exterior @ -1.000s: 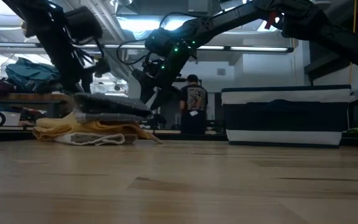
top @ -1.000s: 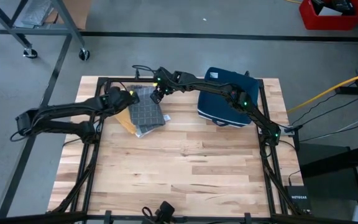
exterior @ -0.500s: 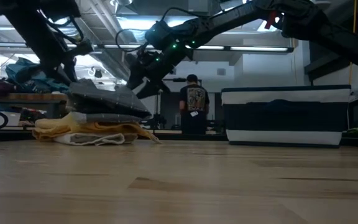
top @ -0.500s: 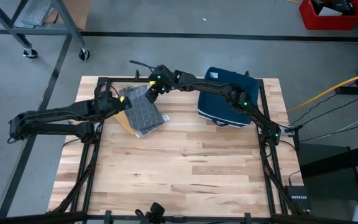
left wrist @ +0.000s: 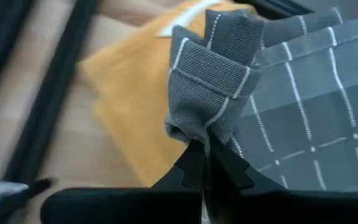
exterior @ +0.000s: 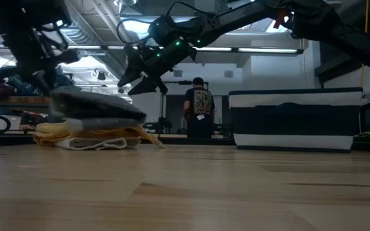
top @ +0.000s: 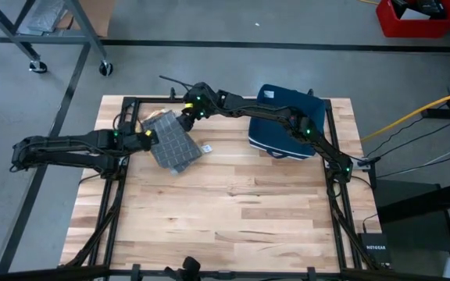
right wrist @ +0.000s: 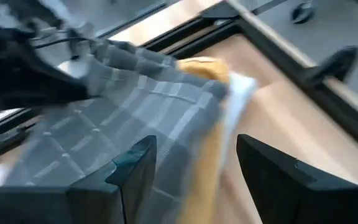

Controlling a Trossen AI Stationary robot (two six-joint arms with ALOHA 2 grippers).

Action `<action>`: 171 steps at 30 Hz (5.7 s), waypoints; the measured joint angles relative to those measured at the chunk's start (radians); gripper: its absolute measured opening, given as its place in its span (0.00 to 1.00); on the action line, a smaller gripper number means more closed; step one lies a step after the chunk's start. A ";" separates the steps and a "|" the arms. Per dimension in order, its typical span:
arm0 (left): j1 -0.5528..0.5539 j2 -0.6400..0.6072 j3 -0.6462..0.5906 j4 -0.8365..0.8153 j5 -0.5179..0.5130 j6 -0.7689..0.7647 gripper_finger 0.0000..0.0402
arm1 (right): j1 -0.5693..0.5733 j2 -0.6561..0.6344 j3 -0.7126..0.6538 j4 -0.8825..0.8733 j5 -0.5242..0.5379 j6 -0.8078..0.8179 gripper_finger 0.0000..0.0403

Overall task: Fold towel
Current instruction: Stack the gray patterned towel on top of the yellow towel, then put the stacked and folded towels into the blue laundry bin

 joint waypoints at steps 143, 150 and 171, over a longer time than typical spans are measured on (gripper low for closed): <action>-0.728 0.543 0.072 0.747 -0.169 0.242 0.01 | 0.541 -0.168 -0.031 -0.726 0.383 -0.233 0.06; -0.761 0.408 0.072 0.792 -0.198 0.410 0.01 | 0.539 -0.244 -0.031 -0.777 0.378 -0.231 0.06; -1.183 0.309 0.073 1.033 -0.725 0.624 0.01 | 0.540 -0.699 -0.029 -1.047 0.374 -0.169 0.06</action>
